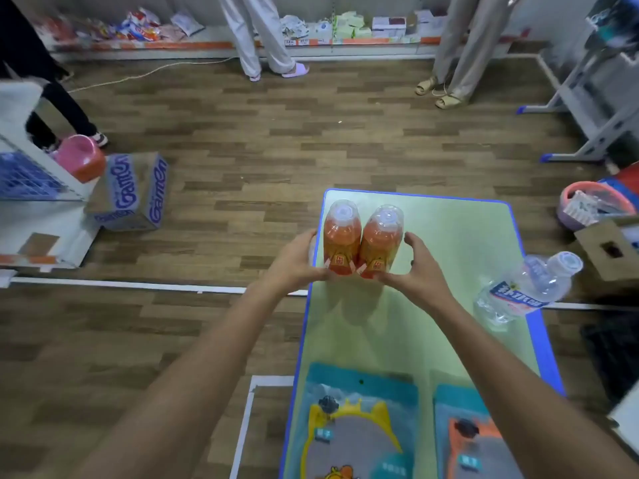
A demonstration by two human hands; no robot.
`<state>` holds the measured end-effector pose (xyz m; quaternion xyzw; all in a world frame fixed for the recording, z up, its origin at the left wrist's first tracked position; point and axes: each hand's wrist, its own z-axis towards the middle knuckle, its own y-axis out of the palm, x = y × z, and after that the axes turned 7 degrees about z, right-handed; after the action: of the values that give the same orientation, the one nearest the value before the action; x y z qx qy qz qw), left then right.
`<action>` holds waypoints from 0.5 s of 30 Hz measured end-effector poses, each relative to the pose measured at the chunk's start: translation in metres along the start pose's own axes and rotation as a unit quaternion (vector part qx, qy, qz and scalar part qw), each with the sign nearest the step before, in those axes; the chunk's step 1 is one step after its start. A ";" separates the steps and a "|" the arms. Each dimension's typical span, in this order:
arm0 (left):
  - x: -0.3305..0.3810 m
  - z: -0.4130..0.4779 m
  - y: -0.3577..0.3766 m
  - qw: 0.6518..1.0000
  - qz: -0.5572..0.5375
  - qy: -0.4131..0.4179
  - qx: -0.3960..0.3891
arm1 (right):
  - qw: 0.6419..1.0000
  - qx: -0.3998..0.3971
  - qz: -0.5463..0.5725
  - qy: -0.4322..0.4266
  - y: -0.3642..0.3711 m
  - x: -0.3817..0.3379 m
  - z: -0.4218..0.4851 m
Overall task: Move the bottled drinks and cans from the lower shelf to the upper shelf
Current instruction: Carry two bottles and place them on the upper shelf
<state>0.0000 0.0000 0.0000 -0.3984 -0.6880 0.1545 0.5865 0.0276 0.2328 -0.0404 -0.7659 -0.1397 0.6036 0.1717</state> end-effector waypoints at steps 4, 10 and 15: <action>-0.016 0.024 0.018 0.991 -0.130 0.032 -0.012 | 0.994 -0.010 0.101 -0.030 0.008 0.007 0.015; -0.020 0.051 0.040 0.975 -0.219 0.030 0.021 | 0.984 -0.010 0.178 -0.020 0.018 0.000 0.030; -0.015 0.051 0.038 0.971 -0.236 -0.008 0.029 | 0.986 -0.002 0.168 -0.008 0.019 -0.002 0.027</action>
<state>-0.0340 0.0259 -0.0499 -0.2062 -0.7624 0.0345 0.6124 0.0010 0.2173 -0.0527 -0.7737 -0.0112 0.6301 0.0652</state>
